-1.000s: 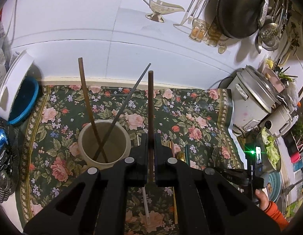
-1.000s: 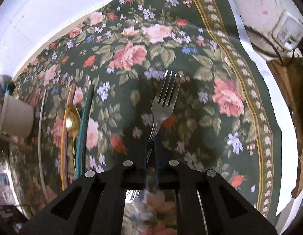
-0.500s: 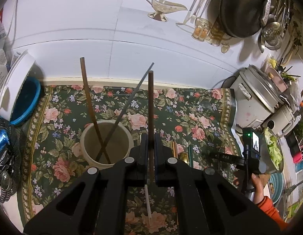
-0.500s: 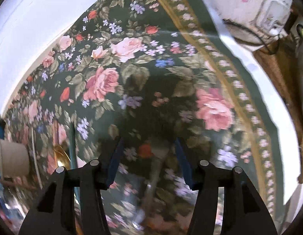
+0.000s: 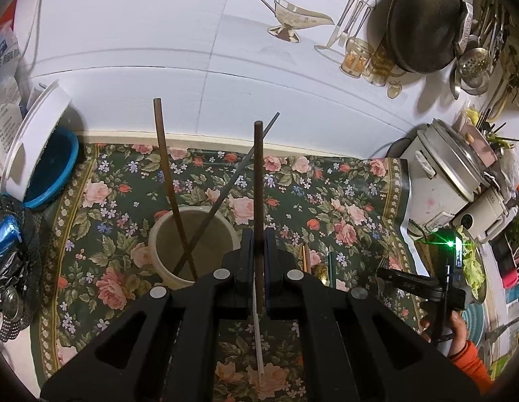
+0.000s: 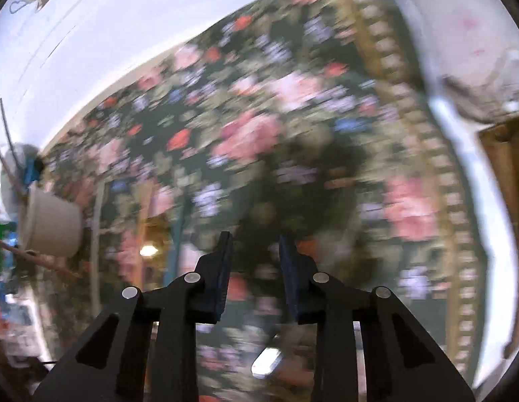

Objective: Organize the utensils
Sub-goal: 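Close the right gripper on the silver fork handle in the pile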

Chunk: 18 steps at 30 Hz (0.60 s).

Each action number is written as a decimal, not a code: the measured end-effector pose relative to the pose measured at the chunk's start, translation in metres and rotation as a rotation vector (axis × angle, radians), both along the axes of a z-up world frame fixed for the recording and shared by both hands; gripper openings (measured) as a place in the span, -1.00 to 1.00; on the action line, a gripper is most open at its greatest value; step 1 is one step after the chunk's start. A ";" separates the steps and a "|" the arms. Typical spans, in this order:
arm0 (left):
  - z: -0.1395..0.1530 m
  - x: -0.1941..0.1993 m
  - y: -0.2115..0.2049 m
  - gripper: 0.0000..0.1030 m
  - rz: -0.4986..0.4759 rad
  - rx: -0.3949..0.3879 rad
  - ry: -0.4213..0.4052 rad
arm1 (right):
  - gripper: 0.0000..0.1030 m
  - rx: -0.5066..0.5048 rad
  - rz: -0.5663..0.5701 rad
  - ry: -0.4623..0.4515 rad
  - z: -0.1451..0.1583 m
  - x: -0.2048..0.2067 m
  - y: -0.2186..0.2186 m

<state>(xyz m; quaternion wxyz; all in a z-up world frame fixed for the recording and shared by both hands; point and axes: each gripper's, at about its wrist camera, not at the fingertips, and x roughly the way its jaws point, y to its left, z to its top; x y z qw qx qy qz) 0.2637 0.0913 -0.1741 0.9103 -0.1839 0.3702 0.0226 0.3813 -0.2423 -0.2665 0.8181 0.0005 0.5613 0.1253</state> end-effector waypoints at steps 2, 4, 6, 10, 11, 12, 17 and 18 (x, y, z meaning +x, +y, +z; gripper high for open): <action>-0.001 0.002 -0.002 -0.94 -0.003 0.000 0.002 | 0.02 -0.027 -0.041 0.005 0.000 0.003 -0.015; -0.002 0.003 -0.005 -0.94 -0.006 0.000 0.005 | 0.21 -0.029 -0.090 0.029 -0.010 0.017 -0.022; -0.002 0.004 -0.007 -0.94 -0.009 -0.001 0.007 | 0.21 -0.002 -0.116 0.072 -0.019 0.024 -0.027; -0.002 0.006 -0.011 -0.94 -0.015 0.006 0.009 | 0.21 0.081 -0.132 0.115 -0.031 0.031 -0.023; -0.001 0.006 -0.011 -0.94 -0.016 0.009 0.009 | 0.27 0.083 -0.127 0.104 -0.030 0.030 -0.019; 0.000 0.006 -0.012 -0.94 -0.016 0.014 0.008 | 0.27 0.085 -0.112 0.096 -0.030 0.031 -0.014; 0.003 0.004 -0.013 -0.94 -0.014 0.027 0.003 | 0.25 0.102 0.027 0.065 -0.029 0.022 0.017; 0.003 0.004 -0.013 -0.94 -0.013 0.026 0.003 | 0.19 0.111 0.051 0.065 -0.028 0.019 0.020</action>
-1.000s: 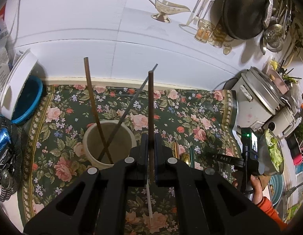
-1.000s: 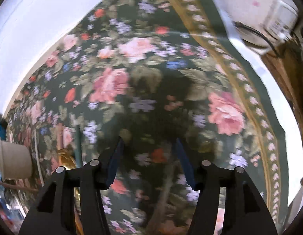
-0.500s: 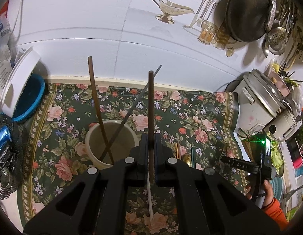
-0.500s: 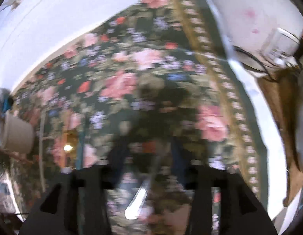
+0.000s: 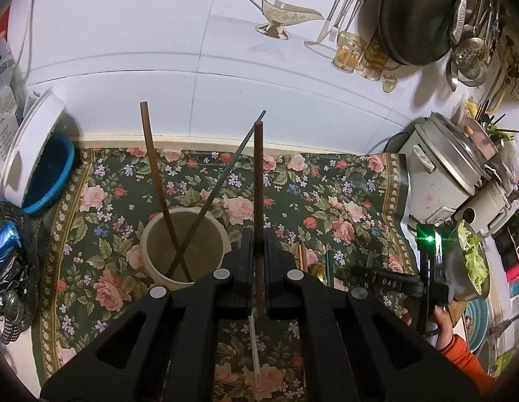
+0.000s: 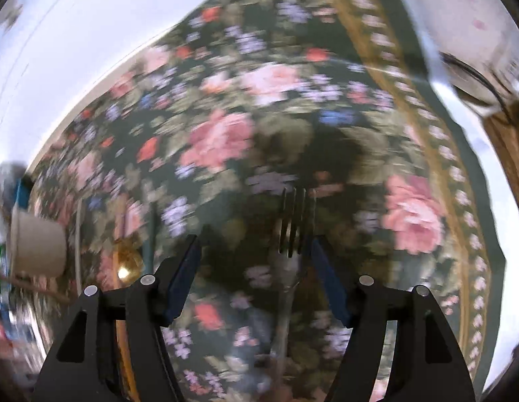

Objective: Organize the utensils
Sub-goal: 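Close the right gripper on the silver fork handle in the pile, then carry the silver fork over the white cup while the left gripper carries the brown chopstick there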

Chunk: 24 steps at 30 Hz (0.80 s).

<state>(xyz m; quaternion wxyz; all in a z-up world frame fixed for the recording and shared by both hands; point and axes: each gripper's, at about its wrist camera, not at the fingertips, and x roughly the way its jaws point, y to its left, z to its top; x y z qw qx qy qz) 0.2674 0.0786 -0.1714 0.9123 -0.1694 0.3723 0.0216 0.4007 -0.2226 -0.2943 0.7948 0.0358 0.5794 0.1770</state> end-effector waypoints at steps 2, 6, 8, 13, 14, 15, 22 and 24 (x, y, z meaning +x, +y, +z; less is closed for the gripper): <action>0.000 0.000 0.000 -0.94 0.002 -0.003 0.000 | 0.11 -0.006 0.052 -0.019 0.003 -0.008 0.010; -0.002 0.000 0.000 -0.94 0.001 -0.005 0.003 | -0.06 -0.098 0.092 -0.050 0.000 -0.013 0.015; -0.002 -0.001 -0.001 -0.94 0.001 -0.007 0.004 | -0.06 -0.154 0.079 -0.075 -0.002 -0.010 0.015; -0.003 -0.004 0.000 -0.94 0.008 -0.008 0.005 | -0.06 -0.137 0.058 -0.105 -0.002 0.000 0.010; -0.002 -0.005 0.000 -0.94 0.010 -0.007 0.005 | -0.07 -0.130 0.056 -0.103 -0.002 0.002 0.010; -0.002 -0.006 0.000 -0.94 0.012 -0.006 0.004 | -0.16 -0.117 0.055 -0.098 -0.002 0.003 0.012; 0.002 -0.012 0.003 -0.94 0.026 -0.002 0.000 | -0.57 -0.129 0.060 -0.123 0.003 -0.001 0.035; 0.004 -0.014 0.002 -0.94 0.026 0.003 -0.005 | -0.58 -0.108 0.042 -0.132 0.010 -0.007 0.030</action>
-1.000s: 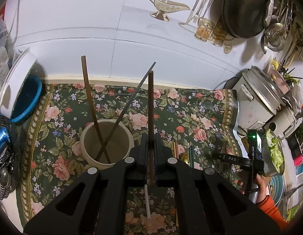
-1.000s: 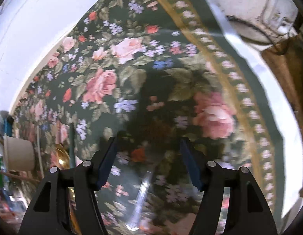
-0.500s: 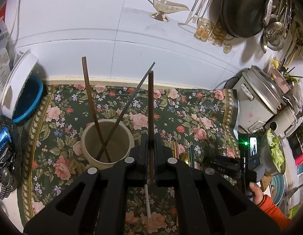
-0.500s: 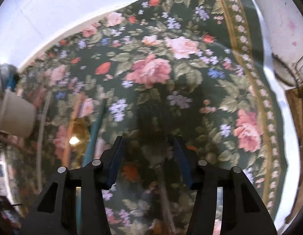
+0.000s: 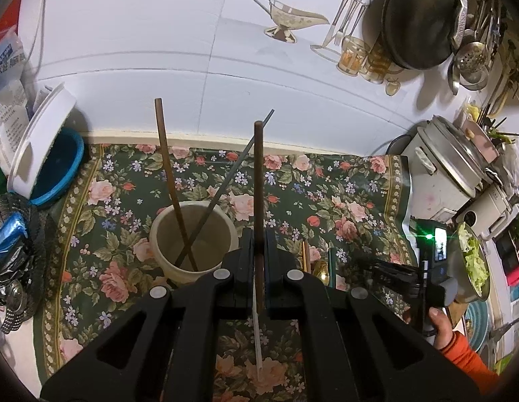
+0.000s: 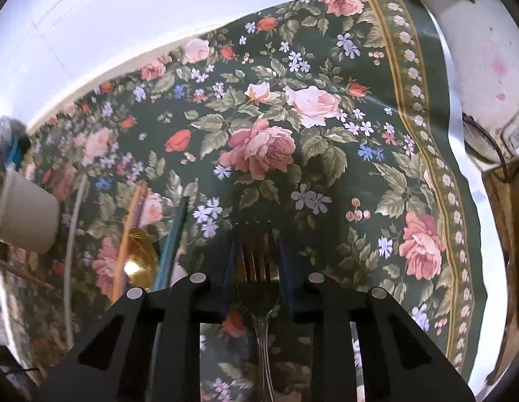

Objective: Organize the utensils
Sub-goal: 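Carry the silver fork over the white cup while the left gripper carries the brown chopstick there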

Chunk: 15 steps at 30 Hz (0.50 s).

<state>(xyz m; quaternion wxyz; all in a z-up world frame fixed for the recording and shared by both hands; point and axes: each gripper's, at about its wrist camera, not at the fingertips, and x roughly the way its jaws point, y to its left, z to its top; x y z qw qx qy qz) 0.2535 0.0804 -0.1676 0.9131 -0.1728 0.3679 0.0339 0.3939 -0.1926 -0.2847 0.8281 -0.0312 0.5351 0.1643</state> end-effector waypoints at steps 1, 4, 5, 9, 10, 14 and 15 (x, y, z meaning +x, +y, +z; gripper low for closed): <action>0.001 -0.001 0.000 -0.94 0.000 0.003 -0.003 | -0.58 0.003 -0.005 -0.010 0.006 -0.005 -0.007; 0.005 -0.004 -0.002 -0.94 0.000 0.011 -0.011 | -0.58 0.018 -0.013 -0.049 0.023 -0.014 -0.009; 0.007 -0.006 -0.003 -0.94 -0.002 0.011 -0.014 | -0.58 0.019 -0.016 -0.064 0.029 -0.018 -0.010; 0.012 -0.010 -0.006 -0.94 -0.006 0.018 -0.025 | -0.58 0.028 -0.024 -0.117 0.050 -0.032 -0.015; 0.014 -0.012 -0.007 -0.94 -0.008 0.021 -0.030 | -0.58 0.032 -0.026 -0.129 0.056 -0.036 -0.016; 0.018 -0.014 -0.006 -0.94 -0.011 0.018 -0.034 | -0.58 0.060 0.006 -0.164 0.074 -0.048 -0.011; 0.019 -0.014 -0.006 -0.94 -0.009 0.021 -0.034 | -0.58 0.067 0.014 -0.170 0.078 -0.051 -0.010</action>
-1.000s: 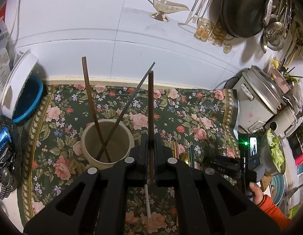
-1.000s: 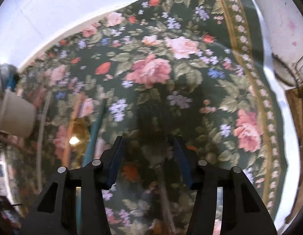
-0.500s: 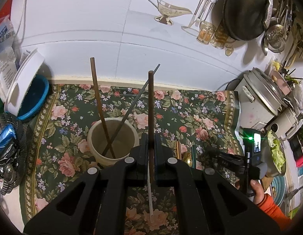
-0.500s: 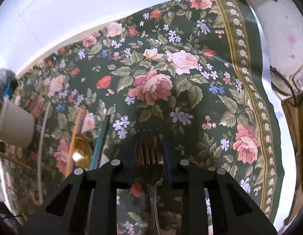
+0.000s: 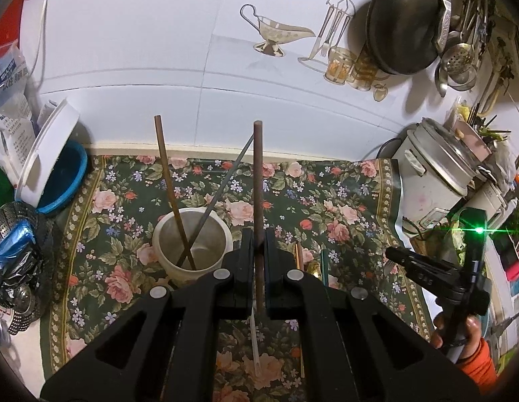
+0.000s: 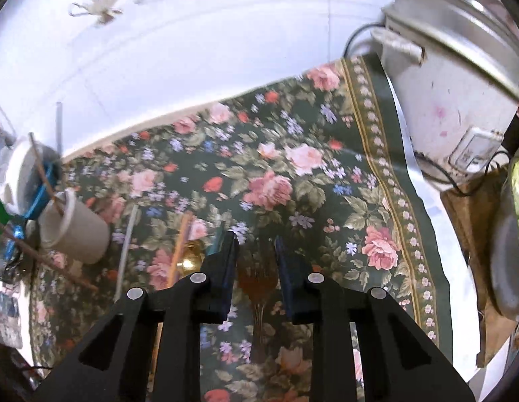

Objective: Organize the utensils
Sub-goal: 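Carry the silver fork over the white cup while the left gripper carries the brown chopstick there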

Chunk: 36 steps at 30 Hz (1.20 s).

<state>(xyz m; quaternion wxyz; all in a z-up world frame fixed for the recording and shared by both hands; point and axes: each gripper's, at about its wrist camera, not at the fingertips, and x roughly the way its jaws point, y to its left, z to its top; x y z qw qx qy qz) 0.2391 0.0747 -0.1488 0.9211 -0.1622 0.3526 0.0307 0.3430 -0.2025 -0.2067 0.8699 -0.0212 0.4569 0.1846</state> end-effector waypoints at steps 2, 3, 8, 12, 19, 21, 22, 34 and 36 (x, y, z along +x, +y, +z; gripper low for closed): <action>0.001 -0.002 0.001 -0.94 0.006 0.006 -0.001 | -0.59 0.011 0.012 -0.017 0.009 -0.007 0.005; 0.003 -0.004 0.002 -0.94 0.009 0.007 -0.004 | -0.59 0.017 0.017 -0.021 0.012 -0.009 0.007; 0.007 -0.011 0.012 -0.94 0.029 0.016 -0.014 | -0.60 0.045 0.051 -0.071 0.037 -0.018 0.024; 0.016 -0.016 0.023 -0.94 0.048 0.025 -0.040 | -0.60 0.066 0.087 -0.105 0.057 -0.020 0.041; 0.039 -0.017 0.050 -0.94 0.080 0.046 -0.100 | -0.60 0.102 0.188 -0.184 0.099 -0.025 0.084; 0.043 -0.015 0.056 -0.94 0.088 0.057 -0.110 | -0.60 0.118 0.216 -0.207 0.109 -0.026 0.097; 0.045 -0.013 0.060 -0.94 0.090 0.060 -0.113 | -0.60 0.129 0.230 -0.215 0.114 -0.026 0.104; 0.043 0.007 0.092 -0.94 0.100 0.054 -0.112 | -0.60 0.173 0.349 -0.213 0.121 -0.021 0.179; 0.036 0.013 0.096 -0.94 0.095 0.046 -0.096 | -0.60 0.162 0.363 -0.194 0.113 -0.020 0.189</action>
